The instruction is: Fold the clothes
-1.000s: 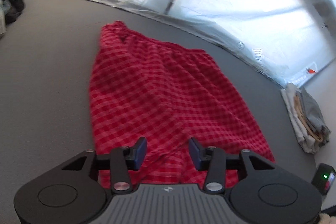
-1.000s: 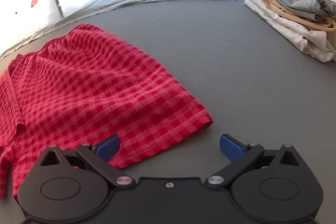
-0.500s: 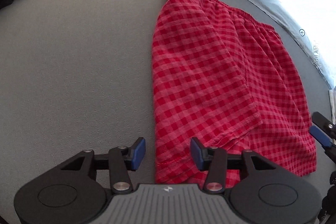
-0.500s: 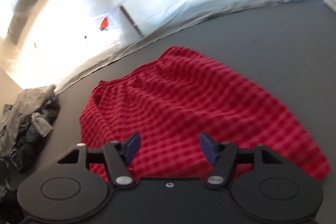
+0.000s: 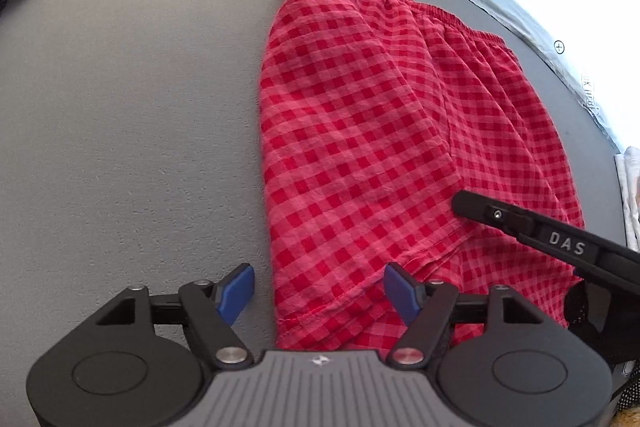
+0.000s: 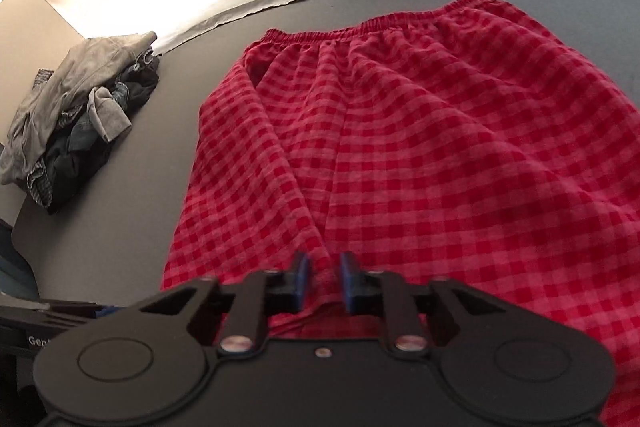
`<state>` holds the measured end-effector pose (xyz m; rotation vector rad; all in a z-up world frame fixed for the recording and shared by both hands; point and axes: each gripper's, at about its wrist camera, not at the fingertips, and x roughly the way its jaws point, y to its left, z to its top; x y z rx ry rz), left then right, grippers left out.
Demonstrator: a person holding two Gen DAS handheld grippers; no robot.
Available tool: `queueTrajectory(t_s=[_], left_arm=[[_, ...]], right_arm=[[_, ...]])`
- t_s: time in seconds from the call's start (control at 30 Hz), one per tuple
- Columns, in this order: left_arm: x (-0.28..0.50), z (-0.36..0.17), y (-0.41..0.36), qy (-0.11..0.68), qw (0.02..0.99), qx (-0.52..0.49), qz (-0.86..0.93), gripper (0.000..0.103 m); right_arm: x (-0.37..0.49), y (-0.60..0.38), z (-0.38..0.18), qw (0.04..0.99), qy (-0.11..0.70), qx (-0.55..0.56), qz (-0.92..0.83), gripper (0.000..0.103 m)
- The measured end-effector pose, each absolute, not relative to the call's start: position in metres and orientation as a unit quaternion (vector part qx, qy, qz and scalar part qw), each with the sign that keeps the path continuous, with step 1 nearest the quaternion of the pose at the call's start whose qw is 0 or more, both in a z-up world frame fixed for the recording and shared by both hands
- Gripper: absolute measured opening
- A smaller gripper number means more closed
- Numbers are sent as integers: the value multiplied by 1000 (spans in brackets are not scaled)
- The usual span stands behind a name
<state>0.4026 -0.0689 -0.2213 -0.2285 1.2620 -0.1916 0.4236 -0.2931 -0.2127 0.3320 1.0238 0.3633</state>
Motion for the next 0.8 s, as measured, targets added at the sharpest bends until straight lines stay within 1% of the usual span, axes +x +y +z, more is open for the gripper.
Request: queueTrajectory(t_s=[0.07,0.13,0.27,0.8], left_arm=[[402,-221,-71,588,798,-98,-90,73],[401,-220,-72,588,799,-90,-90,74],[399,-216,-74,583,804,-76,-85,73],[372,-196,-99,559,825,-27,-82,74]], right_arm=[[420,-296,-210,848,474,158,177,2],[414,-299,-205,856,460,154,181,2],[396,-303,-190,881,429,105,170,2],[349,-393,-176,908,381,162,58,2]])
